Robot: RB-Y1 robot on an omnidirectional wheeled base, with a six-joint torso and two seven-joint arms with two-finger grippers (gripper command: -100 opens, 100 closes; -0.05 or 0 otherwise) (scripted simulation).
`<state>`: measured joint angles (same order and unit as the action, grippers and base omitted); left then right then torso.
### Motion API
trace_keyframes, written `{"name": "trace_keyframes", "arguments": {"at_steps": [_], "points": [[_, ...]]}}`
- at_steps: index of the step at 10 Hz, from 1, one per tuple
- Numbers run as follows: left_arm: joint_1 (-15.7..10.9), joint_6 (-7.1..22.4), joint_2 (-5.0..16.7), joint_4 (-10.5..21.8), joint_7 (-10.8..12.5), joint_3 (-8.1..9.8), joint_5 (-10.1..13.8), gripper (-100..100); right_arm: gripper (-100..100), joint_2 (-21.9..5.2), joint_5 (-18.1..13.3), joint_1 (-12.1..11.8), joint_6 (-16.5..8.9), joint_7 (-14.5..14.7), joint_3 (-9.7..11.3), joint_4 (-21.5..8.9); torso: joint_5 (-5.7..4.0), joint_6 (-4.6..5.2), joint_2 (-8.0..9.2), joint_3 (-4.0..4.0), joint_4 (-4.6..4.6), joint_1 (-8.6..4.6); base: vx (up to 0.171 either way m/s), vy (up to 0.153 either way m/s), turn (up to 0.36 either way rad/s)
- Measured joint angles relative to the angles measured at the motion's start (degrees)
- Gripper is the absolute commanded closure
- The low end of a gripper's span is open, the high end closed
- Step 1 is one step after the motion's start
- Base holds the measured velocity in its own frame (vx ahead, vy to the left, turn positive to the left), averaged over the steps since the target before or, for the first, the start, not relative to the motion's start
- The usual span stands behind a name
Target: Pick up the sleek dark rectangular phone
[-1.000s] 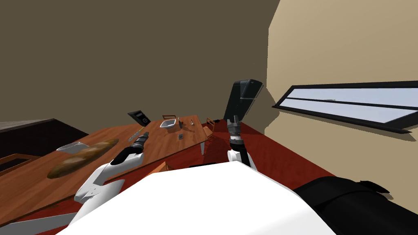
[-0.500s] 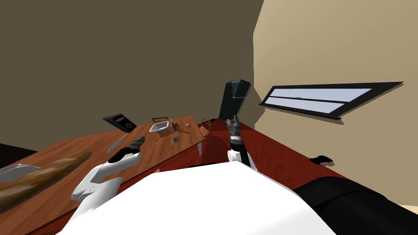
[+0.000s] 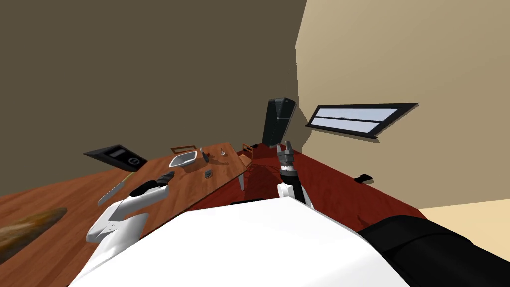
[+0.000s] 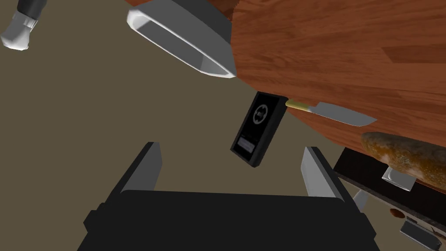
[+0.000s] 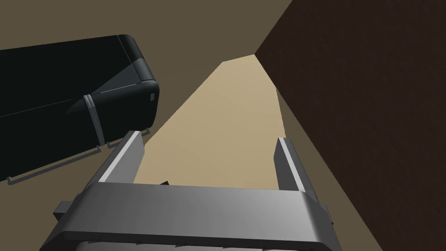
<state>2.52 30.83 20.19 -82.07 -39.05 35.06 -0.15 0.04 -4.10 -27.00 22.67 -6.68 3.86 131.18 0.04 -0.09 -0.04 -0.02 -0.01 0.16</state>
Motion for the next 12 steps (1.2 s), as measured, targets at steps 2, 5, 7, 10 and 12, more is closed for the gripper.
{"name": "trace_keyframes", "arguments": {"at_steps": [2,5,7,10,12], "points": [[-1.64,2.24,0.55,3.54,-2.18,1.15,0.04,-100,0,0.0,0.0,0.0,0.0,0.0,0.0,0.0,0.0,-0.01,0.0,0.0,0.0,0.0,-0.006,0.036,-0.187],[-2.93,6.73,0.78,6.76,-5.61,2.87,0.49,-100,0,0.0,0.0,0.01,0.0,0.0,0.0,0.0,-0.01,0.03,-0.01,-0.01,0.0,-0.01,-0.003,0.032,-0.204],[-3.61,8.19,1.46,8.81,-6.94,3.31,1.05,-100,0,0.0,0.0,-0.01,0.0,0.0,0.0,0.0,-0.01,-0.05,0.0,0.0,0.0,-0.05,-0.006,0.018,-0.112],[-5.91,10.67,2.74,14.65,-10.08,4.71,1.8,-100,0,0.0,0.0,0.0,0.0,0.0,0.0,0.0,0.0,0.02,-0.02,-0.01,0.0,0.03,-0.007,0.038,-0.188],[-6.27,13.73,2.64,15.37,-12.19,5.58,2.27,-100,0,0.0,0.0,0.0,0.0,0.0,0.0,0.0,0.0,0.02,0.0,0.0,0.0,0.01,-0.011,0.036,-0.214]]}}
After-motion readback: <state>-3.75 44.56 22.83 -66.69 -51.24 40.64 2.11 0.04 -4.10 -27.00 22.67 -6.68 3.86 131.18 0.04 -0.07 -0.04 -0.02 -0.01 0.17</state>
